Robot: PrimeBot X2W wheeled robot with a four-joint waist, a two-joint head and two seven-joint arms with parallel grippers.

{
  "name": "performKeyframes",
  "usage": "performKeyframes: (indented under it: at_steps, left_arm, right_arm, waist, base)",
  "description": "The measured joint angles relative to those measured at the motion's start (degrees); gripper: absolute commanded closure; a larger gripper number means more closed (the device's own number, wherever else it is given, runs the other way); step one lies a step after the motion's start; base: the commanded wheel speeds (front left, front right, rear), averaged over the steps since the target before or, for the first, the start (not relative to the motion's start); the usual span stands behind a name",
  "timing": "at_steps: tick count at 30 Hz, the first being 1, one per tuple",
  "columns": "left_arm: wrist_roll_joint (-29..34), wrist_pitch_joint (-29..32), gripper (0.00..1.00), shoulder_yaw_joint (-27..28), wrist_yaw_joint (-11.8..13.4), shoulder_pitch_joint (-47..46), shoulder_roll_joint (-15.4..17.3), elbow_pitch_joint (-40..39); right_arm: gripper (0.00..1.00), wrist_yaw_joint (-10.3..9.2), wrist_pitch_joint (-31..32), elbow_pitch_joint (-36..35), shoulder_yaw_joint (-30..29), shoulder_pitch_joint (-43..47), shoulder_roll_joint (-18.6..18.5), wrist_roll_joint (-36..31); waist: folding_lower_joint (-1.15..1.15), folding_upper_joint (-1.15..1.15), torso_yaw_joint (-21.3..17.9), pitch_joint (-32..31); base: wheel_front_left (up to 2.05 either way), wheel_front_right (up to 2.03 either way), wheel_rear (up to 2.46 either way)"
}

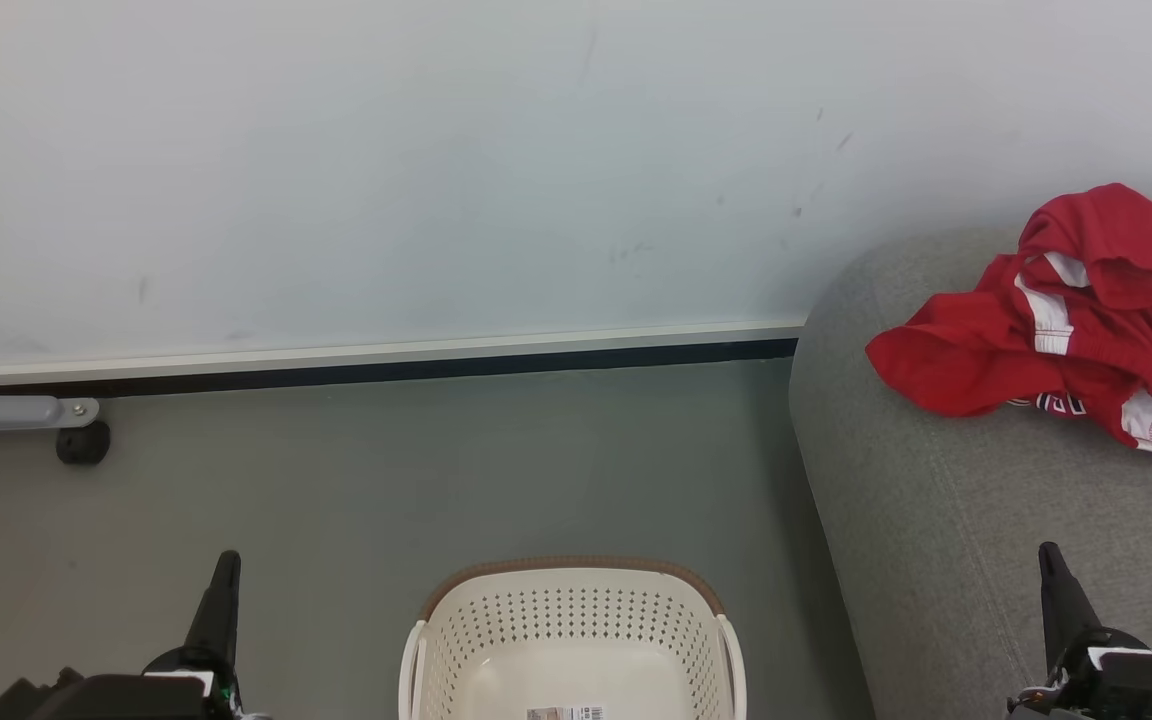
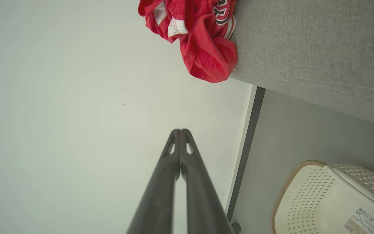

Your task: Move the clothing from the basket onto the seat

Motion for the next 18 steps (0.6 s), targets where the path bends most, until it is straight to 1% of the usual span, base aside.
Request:
performKeyframes:
  at_steps: [5,18]
  left_arm:
    - [-2.8,0.9,1.0,0.4,-0.5,-0.7,-0.5,0.5]
    - [-3.4,0.9,1.0,0.5,-0.5,-1.0,-0.5,0.5]
  right_arm:
    - [1.0,0.56,0.9,0.4,-1.0,-0.5,0.3,3.3]
    - [1.0,0.57,0.9,0.5,-1.1,-0.8,0.4,3.3]
  waist:
    - [0.0,0.0,0.1,0.0]
    - [0.0,0.0,0.1,0.0]
  base:
    - [0.0,0.0,0.0]
    - [0.0,0.0,0.0]
